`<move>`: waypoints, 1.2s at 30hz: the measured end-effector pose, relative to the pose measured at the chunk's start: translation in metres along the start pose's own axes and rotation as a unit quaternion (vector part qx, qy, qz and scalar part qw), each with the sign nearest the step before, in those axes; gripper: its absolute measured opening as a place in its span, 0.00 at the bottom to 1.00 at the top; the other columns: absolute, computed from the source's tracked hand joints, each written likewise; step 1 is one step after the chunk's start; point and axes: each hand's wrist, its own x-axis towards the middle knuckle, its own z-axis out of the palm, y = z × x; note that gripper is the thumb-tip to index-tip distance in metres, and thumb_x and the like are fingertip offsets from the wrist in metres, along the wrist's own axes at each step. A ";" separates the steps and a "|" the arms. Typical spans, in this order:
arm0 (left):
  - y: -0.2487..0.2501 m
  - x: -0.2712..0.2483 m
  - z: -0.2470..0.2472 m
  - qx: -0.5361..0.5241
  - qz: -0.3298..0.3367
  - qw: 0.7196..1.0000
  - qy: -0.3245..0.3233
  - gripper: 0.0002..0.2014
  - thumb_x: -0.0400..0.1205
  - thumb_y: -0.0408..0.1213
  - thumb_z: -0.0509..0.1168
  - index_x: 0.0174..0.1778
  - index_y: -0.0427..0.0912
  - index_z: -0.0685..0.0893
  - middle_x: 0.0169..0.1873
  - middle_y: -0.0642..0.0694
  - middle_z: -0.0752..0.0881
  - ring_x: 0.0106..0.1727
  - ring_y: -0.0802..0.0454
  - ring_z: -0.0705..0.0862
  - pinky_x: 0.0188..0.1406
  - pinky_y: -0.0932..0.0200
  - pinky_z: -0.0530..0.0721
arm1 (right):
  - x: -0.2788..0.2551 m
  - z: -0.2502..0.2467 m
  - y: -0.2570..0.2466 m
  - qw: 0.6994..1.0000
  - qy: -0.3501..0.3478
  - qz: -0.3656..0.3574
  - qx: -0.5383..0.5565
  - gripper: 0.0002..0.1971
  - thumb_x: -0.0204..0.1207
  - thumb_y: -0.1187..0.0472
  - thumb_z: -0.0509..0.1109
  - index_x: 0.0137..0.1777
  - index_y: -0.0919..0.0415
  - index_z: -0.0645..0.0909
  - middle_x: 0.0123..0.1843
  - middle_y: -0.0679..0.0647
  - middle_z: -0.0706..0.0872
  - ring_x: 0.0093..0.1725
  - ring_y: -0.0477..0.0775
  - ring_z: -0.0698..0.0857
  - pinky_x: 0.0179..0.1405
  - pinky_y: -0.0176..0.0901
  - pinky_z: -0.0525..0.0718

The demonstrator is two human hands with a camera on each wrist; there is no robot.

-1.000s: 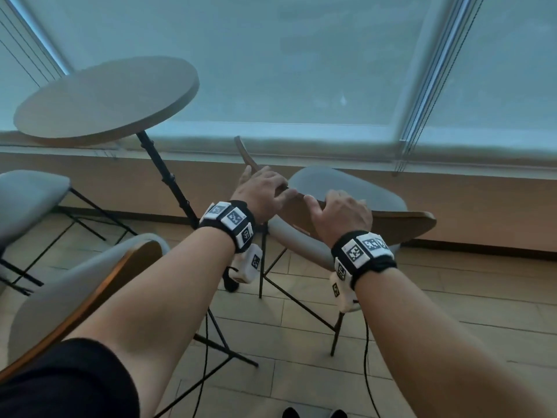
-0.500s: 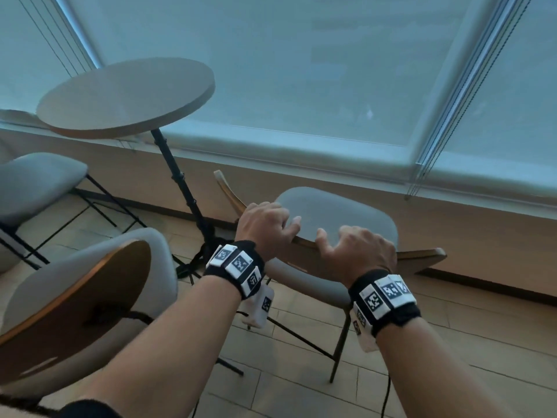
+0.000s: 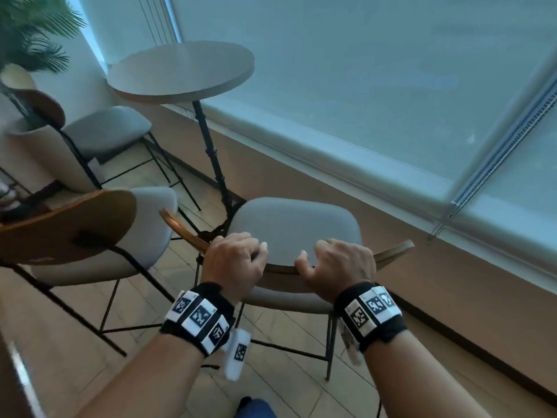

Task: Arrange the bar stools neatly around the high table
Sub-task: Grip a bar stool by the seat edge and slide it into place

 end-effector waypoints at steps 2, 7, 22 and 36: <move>0.013 0.004 0.001 0.008 -0.002 1.000 -0.030 0.22 0.82 0.45 0.60 0.22 0.49 0.66 0.20 0.52 0.70 0.22 0.52 0.70 0.27 0.59 0.66 | 0.011 0.001 0.020 0.999 -0.005 -0.034 -0.005 0.26 0.76 0.39 0.52 0.22 0.55 0.65 0.20 0.47 0.66 0.17 0.52 0.67 0.19 0.39 0.67; 0.018 0.047 0.000 0.070 -0.091 0.988 -0.100 0.25 0.84 0.53 0.62 0.21 0.48 0.72 0.20 0.51 0.76 0.23 0.59 0.74 0.23 0.64 0.62 | 0.048 0.010 0.056 0.996 0.005 -0.092 0.011 0.24 0.75 0.44 0.53 0.21 0.57 0.69 0.20 0.47 0.66 0.17 0.51 0.64 0.17 0.44 0.75; 0.070 0.125 0.057 0.166 -0.278 0.937 -0.131 0.27 0.82 0.56 0.57 0.20 0.44 0.77 0.18 0.50 0.75 0.23 0.52 0.78 0.24 0.60 0.64 | 0.160 0.029 0.144 0.975 -0.011 -0.217 0.038 0.25 0.76 0.45 0.53 0.21 0.58 0.69 0.19 0.49 0.67 0.16 0.55 0.69 0.17 0.45 0.74; 0.141 0.167 0.093 0.181 -0.411 0.892 -0.058 0.28 0.81 0.57 0.61 0.18 0.44 0.73 0.18 0.50 0.73 0.23 0.50 0.74 0.28 0.59 0.64 | 0.224 0.021 0.212 0.927 -0.032 -0.369 0.065 0.24 0.76 0.45 0.52 0.21 0.57 0.64 0.20 0.49 0.68 0.17 0.50 0.65 0.20 0.36 0.59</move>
